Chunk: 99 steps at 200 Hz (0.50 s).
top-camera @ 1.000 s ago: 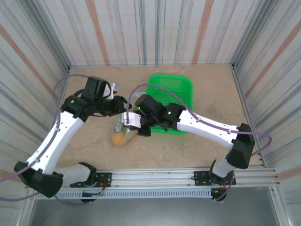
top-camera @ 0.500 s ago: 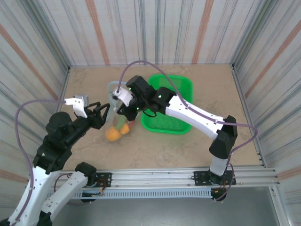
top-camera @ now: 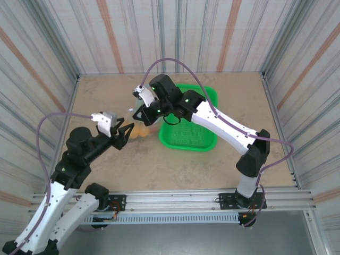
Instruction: Place the food in the zip-top bag and seal the zipper
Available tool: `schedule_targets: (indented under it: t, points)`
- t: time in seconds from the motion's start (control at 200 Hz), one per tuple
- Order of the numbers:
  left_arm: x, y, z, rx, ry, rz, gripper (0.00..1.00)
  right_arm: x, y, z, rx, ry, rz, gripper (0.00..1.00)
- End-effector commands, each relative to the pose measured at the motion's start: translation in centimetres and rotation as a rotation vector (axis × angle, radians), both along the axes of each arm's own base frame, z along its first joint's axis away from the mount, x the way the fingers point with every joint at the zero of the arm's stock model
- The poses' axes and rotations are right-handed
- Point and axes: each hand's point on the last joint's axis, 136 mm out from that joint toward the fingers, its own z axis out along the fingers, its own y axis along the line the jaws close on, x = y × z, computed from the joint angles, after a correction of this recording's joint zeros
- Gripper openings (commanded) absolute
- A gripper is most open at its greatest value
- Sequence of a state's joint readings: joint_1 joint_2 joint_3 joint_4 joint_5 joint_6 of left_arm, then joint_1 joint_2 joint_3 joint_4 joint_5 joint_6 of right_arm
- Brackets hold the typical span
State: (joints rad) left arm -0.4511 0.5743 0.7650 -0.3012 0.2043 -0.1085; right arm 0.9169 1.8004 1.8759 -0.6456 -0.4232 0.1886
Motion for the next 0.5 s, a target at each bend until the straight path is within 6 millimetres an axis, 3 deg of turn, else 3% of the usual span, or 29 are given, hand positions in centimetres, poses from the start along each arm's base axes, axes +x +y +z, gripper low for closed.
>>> schedule_targets:
  t: [0.0,0.105,0.27,0.491]
  points:
    - [0.6,-0.6,-0.2,0.03,-0.053,-0.039,0.49,-2.0,-0.7,-0.7,-0.022,0.003,0.082,0.0]
    - [0.6,-0.2,-0.8,0.035,-0.049,-0.032,0.41,-2.5,-0.9,-1.0,-0.016,-0.021,0.108,0.0]
    - [-0.5,-0.1,-1.4,0.03,-0.104,-0.057,0.4,-2.6,-1.0,-1.2,0.003,-0.045,0.117,0.0]
    - [-1.2,-0.7,-2.5,-0.004,-0.128,-0.103,0.28,-2.9,-0.9,-1.1,0.027,-0.031,0.136,0.0]
